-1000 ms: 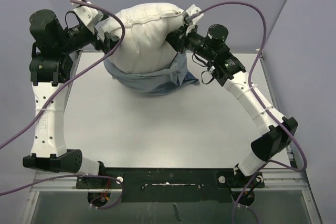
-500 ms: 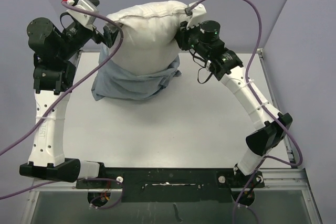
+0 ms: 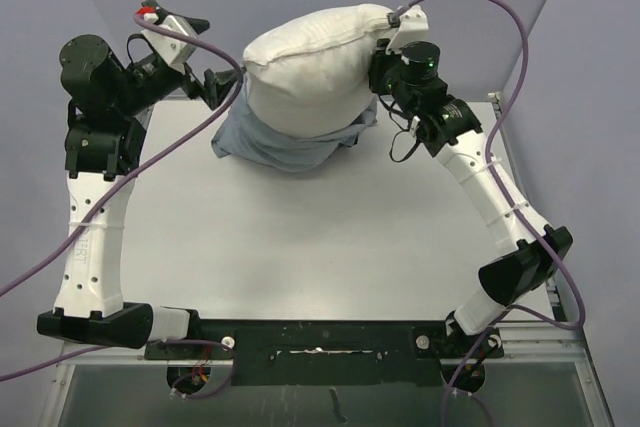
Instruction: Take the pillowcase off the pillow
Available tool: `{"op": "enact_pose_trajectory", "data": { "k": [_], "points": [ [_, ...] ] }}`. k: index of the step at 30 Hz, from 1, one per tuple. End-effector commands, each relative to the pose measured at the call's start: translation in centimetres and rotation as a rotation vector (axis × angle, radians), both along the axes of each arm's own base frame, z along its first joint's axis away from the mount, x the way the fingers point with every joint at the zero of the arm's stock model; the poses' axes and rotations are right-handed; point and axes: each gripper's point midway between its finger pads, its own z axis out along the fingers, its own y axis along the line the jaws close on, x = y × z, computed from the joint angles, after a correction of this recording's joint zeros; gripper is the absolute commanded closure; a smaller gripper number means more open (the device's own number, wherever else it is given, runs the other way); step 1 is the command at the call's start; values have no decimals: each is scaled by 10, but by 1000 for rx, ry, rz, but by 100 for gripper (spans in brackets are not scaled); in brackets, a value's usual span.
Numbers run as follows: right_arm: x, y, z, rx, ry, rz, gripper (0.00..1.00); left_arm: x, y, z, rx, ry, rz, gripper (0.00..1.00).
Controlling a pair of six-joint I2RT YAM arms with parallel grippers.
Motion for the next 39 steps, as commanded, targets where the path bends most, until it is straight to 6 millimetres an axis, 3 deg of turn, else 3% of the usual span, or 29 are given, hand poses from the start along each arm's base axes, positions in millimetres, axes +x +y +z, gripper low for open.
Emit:
{"op": "enact_pose_trajectory", "data": {
  "k": [1,3,5,10,15,20,24,29,34,36,39],
  "points": [
    [-31,43,81,23,-200,84,100,-112,-51,31,73,-130,-478,2],
    [-42,79,84,25,-198,197,100,-135,-61,41,39,-111,-574,2],
    [-54,108,87,55,-205,307,100,-139,-65,43,23,-91,-587,2],
    [-93,151,100,122,-270,567,100,-105,-56,15,106,-101,-429,2],
    [-119,161,105,122,-317,708,100,-73,-44,-8,234,-136,-314,2],
    [-142,169,106,128,-339,822,100,-56,-36,-7,250,-42,-319,2],
    [-153,176,110,130,-352,874,100,-58,-44,-39,292,122,-407,2],
    [-165,185,112,119,-354,924,100,-50,-44,-69,324,210,-392,2],
    [-176,191,116,130,-368,979,100,-49,-43,-120,433,325,-407,3],
    [-180,192,117,135,-369,996,100,-45,-41,-133,457,352,-400,10],
    [-175,184,116,152,-367,984,100,-39,-39,-135,481,335,-385,41]
  ]
}}
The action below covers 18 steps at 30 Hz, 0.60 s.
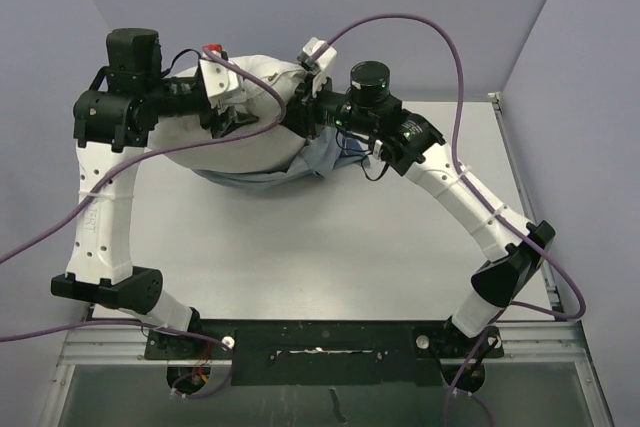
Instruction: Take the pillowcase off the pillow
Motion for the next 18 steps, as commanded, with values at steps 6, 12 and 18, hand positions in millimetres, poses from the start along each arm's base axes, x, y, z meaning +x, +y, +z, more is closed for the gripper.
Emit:
{"op": "enact_pose_trajectory", "data": {
  "k": [6,12,18],
  "points": [
    [-2,-61,103,379,-45,83,60,8,9,-16,66,6,41,100],
    [26,-116,44,354,11,-4,4,6,5,51,-98,-97,73,100],
    [45,-166,-65,175,-21,-183,2,-2,8,136,-247,-307,83,100]
  ]
}}
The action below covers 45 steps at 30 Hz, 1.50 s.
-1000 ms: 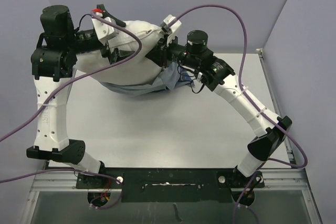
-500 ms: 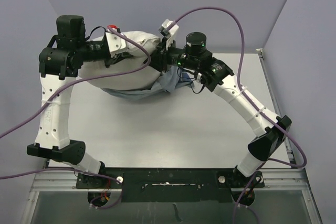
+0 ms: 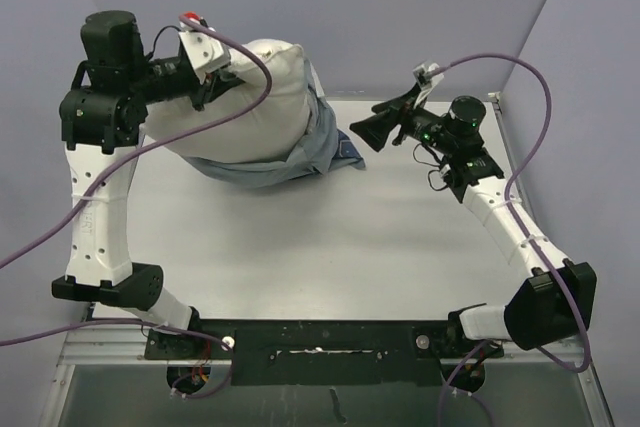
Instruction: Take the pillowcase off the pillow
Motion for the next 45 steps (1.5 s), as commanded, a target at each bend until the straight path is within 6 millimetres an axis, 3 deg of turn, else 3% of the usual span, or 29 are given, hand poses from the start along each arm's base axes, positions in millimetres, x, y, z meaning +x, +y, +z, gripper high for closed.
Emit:
{"op": "enact_pose_trajectory", "data": {
  "k": [1,5,10,18,21,22,27,29,30,33,34,40,45],
  "points": [
    [-6,-14,-39,-120,-134,-21,2,-18,-2,110,-153,-313,-24,100],
    [-21,-2,-86,-243,-181,27,2,-25,-3,125,-177,-339,-33,100],
    [-31,32,-119,-399,-273,48,2,-27,-3,124,-177,-351,-34,100],
    [-31,80,-137,-431,-281,122,2,-36,-3,127,-181,-350,-45,100],
    [-26,86,-150,-450,-269,103,1,-41,-3,129,-180,-362,-53,100],
    [-19,84,-156,-463,-257,67,1,-44,-3,131,-183,-368,-55,100],
    [14,69,-174,-510,-194,-103,28,-59,-5,140,-202,-377,-89,100],
    [19,67,-175,-496,-187,-127,39,-67,-6,143,-210,-376,-108,100],
    [21,66,-174,-491,-189,-135,50,-72,-7,144,-213,-378,-117,100],
    [28,56,-177,-490,-169,-197,95,-86,-8,151,-226,-391,-141,100],
    [30,52,-178,-486,-160,-215,100,-91,-7,154,-231,-400,-147,100],
    [30,31,-196,-457,-94,-275,100,-116,-6,175,-270,-456,-171,100],
    [33,-9,-232,-429,35,-384,100,-119,2,194,-293,-522,-135,100]
  ]
}}
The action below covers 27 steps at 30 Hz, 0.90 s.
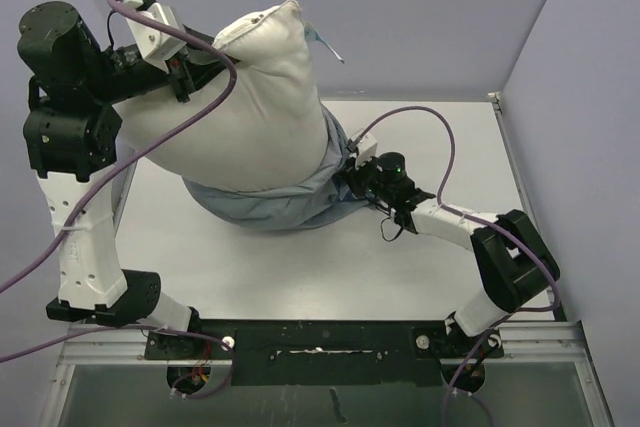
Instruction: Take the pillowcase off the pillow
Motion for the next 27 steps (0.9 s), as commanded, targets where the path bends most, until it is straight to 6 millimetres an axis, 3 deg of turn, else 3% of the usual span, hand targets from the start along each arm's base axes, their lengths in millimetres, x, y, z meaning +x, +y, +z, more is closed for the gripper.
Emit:
{"op": "enact_pose_trajectory", "data": {
  "k": [1,7,13,16,19,20,21,23,25,27],
  "points": [
    [13,-44,-5,85,15,-188,100,-68,13,95,-68,-427,-2,100],
    [3,-83,-56,31,117,-304,100,-65,26,118,-89,-524,73,100],
    [-4,-109,-86,-9,213,-395,100,-47,52,151,-180,-634,233,100],
    [-6,-115,-93,21,248,-421,100,-41,67,169,-261,-682,321,100],
    [-6,-112,-79,95,260,-431,97,-41,79,183,-324,-732,386,100],
    [-6,-108,-70,125,249,-417,89,-42,81,186,-338,-741,397,100],
    [-6,-104,-61,151,233,-400,73,-42,81,186,-336,-738,394,100],
    [-9,-99,-39,205,172,-359,36,-37,76,178,-312,-701,370,100],
    [-12,-94,-18,240,93,-308,17,-33,69,166,-284,-658,329,100],
    [-20,-90,-2,231,23,-236,6,-28,64,155,-265,-624,305,100]
  ]
}}
